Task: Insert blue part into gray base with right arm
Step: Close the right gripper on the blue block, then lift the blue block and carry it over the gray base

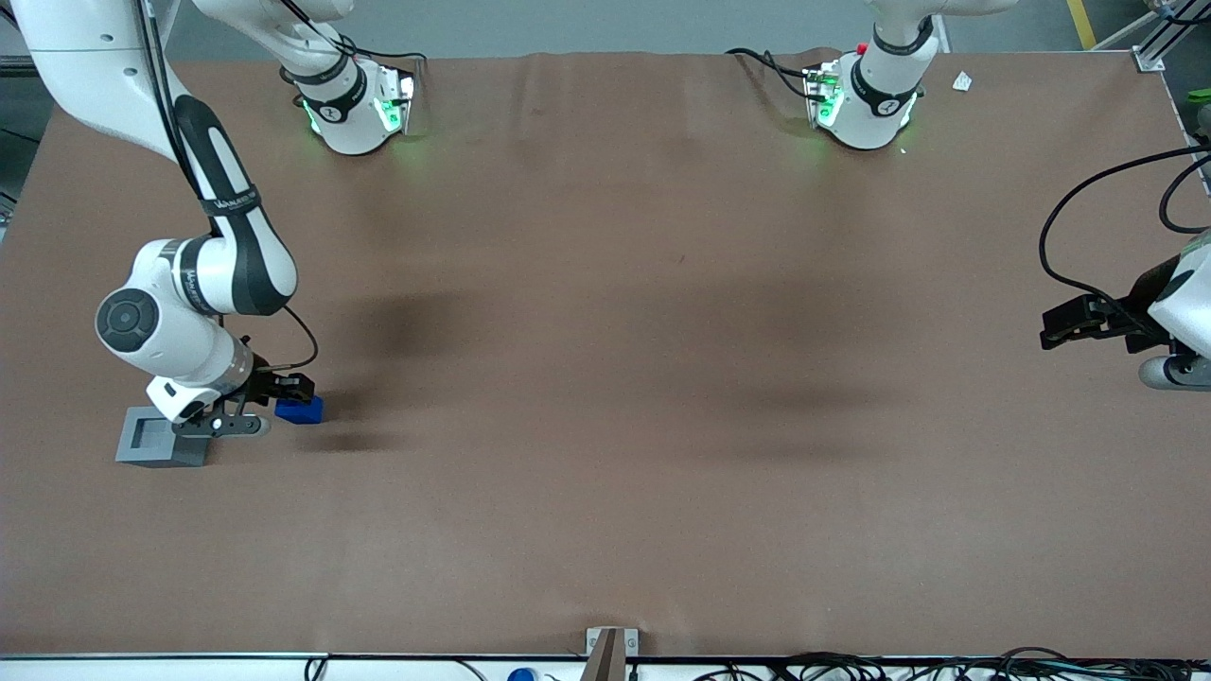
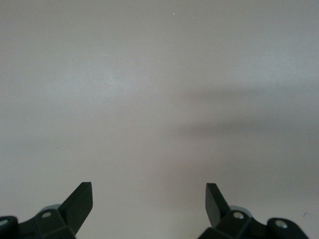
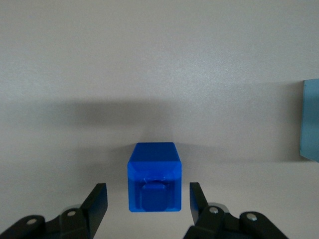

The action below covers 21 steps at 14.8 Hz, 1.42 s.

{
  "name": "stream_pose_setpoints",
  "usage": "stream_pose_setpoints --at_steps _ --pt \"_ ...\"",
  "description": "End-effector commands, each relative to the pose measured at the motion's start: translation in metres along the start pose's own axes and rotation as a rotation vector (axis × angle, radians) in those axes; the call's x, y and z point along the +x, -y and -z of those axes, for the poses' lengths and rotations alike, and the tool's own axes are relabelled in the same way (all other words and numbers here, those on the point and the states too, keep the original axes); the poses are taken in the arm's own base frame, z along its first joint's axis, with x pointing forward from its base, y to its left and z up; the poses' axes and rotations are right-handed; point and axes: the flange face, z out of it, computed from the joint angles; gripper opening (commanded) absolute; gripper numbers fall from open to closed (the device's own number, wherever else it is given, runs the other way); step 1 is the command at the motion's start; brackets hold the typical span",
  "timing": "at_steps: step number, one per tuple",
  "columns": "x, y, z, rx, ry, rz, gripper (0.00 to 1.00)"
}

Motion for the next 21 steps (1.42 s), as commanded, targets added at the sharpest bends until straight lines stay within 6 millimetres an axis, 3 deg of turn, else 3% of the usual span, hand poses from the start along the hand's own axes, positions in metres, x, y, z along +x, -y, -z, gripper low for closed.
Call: stream_pose_setpoints --at_steps 1,4,6,8,10,16,21 --pt "-0.004 0.0 -0.008 -0.015 -0.006 0.017 0.74" --pt "-0.007 0.0 -0.022 -0.014 -0.011 0.017 0.67" --pt "-0.007 -0.002 -0.027 -0.012 -0.009 0.012 0.52" --pt "-0.007 -0.002 -0.029 -0.012 -0.006 0.01 0.27" --pt "-0.006 -0.005 -0.02 -0.013 -0.012 0.006 0.13" --pt "0.002 -0.019 0.063 -0.021 -0.005 -0.027 0.13" --pt "0.004 -0.05 0.107 -0.041 -0.015 -0.071 0.13"
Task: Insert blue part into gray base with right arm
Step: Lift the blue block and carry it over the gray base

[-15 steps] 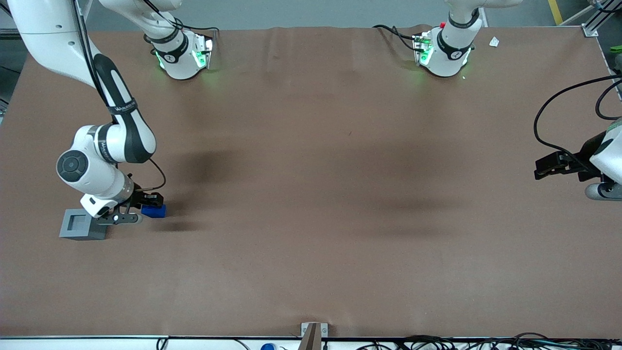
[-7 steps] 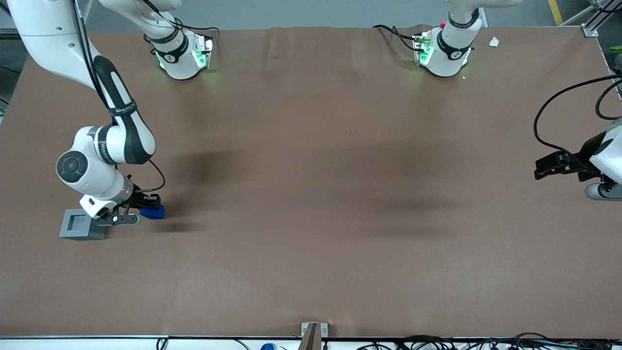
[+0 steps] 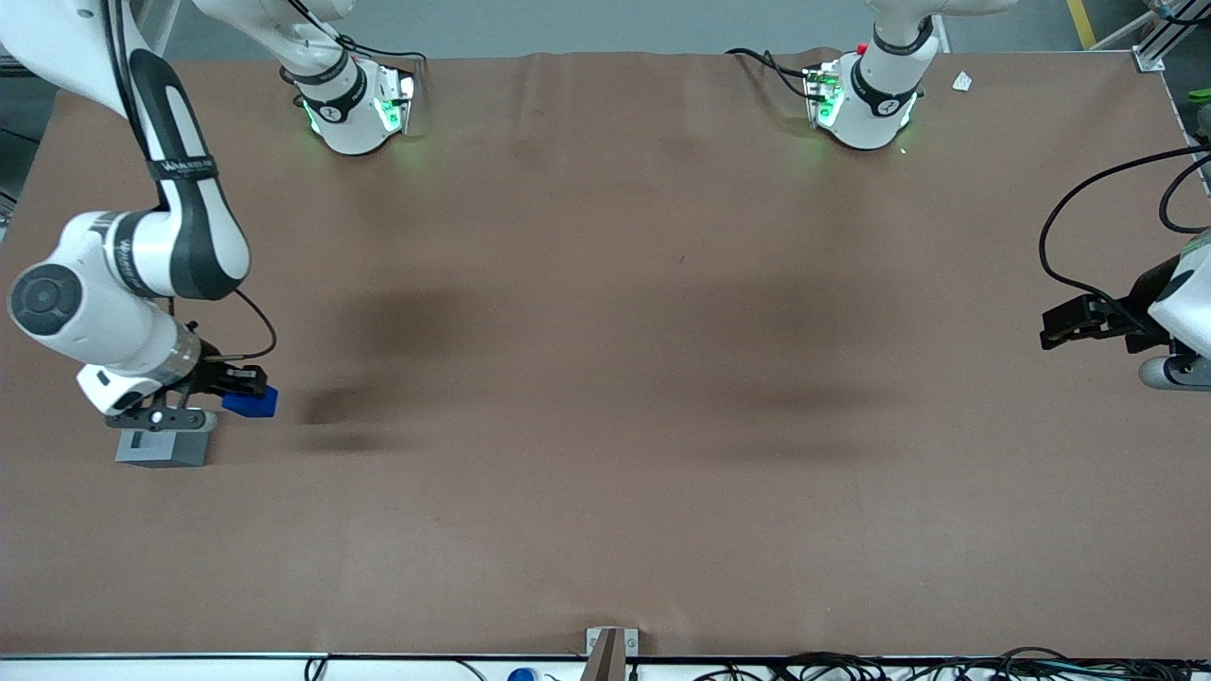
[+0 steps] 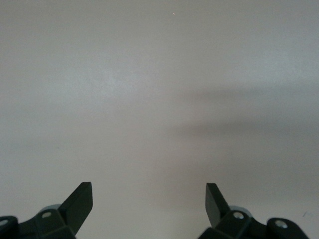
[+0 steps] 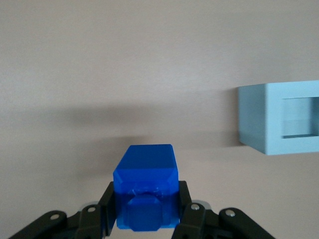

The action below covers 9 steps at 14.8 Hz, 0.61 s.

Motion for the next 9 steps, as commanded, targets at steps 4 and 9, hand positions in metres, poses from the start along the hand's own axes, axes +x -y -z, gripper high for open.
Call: stream_pose_setpoints --at_steps 4,9 --pt "0.004 -0.051 0.031 -0.033 -0.018 -0.032 0.12" --pt "0.013 -0.093 0.027 -0.023 -0.022 -0.02 0.09"
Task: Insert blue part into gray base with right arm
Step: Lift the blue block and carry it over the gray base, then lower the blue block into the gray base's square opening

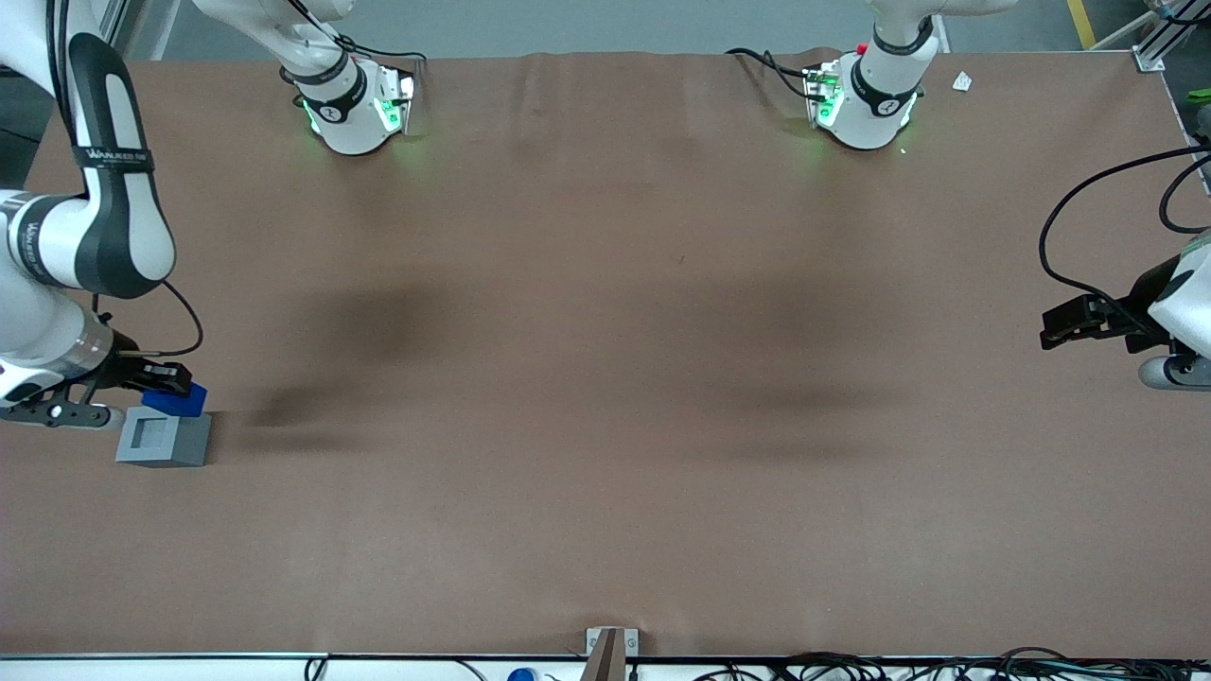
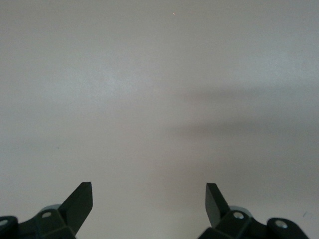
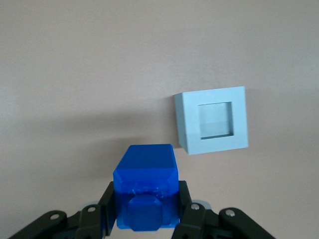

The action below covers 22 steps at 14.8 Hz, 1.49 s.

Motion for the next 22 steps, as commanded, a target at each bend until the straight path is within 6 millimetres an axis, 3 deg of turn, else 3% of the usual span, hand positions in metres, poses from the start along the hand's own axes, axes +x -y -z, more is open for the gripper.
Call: stream_pose_setpoints --at_steps 1,5,7,11,15,17,22 --pt "0.011 -0.021 -0.003 0.03 0.008 0.025 0.09" --pt "0.02 -0.063 -0.025 0.075 0.014 0.05 0.09" --pt "0.027 -0.071 -0.032 0.072 0.024 0.057 0.09" --pt "0.043 -0.09 -0.027 0.079 0.063 0.055 0.09" --pt "0.047 -0.098 -0.032 0.084 0.078 0.05 0.1" --pt "0.049 -0.097 -0.045 0.094 0.087 0.055 0.1" --pt "0.055 -0.098 -0.057 0.1 0.093 0.056 0.1"
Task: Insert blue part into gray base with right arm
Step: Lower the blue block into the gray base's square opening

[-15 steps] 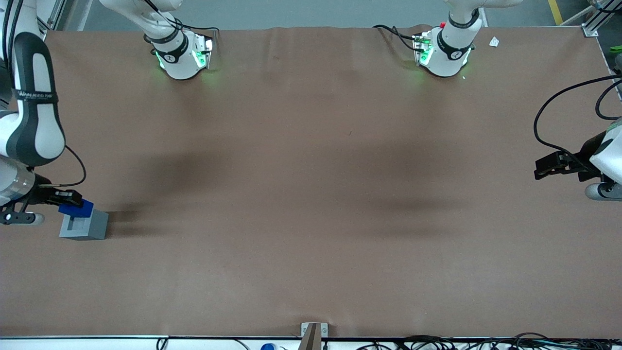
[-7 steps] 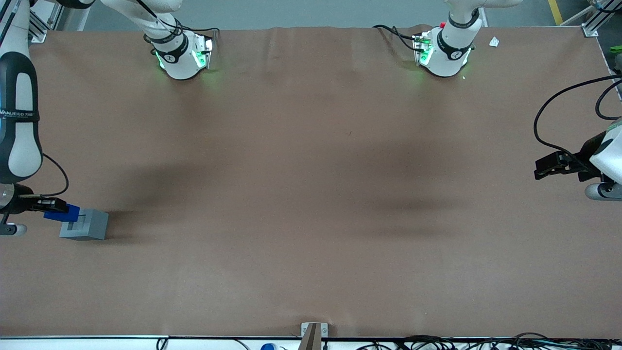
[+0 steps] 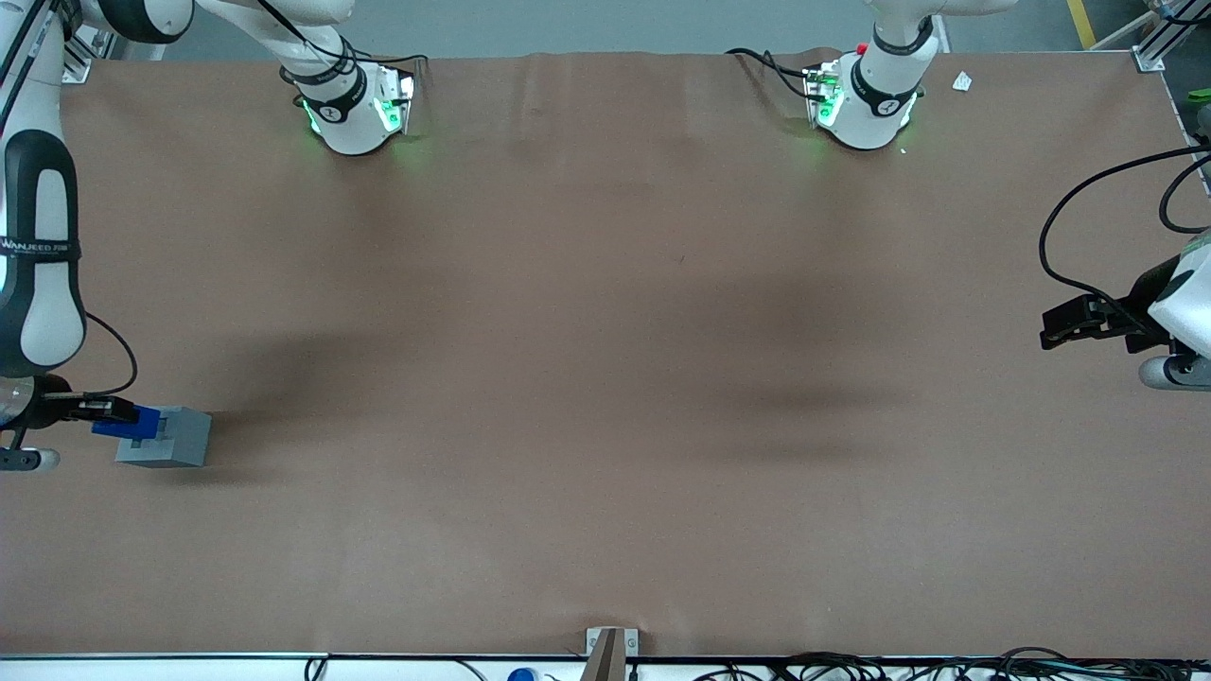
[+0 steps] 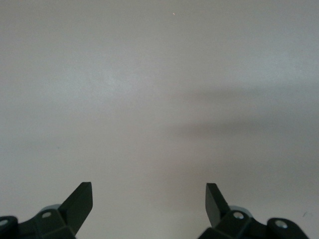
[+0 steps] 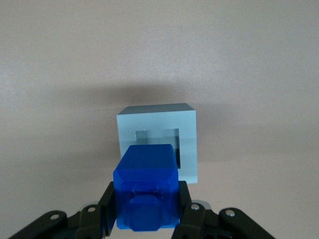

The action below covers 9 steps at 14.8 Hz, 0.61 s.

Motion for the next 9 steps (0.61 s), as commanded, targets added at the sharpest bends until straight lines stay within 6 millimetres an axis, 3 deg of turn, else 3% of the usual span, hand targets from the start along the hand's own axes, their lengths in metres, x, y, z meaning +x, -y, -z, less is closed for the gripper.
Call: stream_pose_setpoints --at_steps 1,9 --pt "0.0049 -0.0035 -0.0038 0.029 -0.001 0.012 0.1" --pt "0.0063 -0.0099 -0.0075 0.023 -0.002 0.038 0.1"
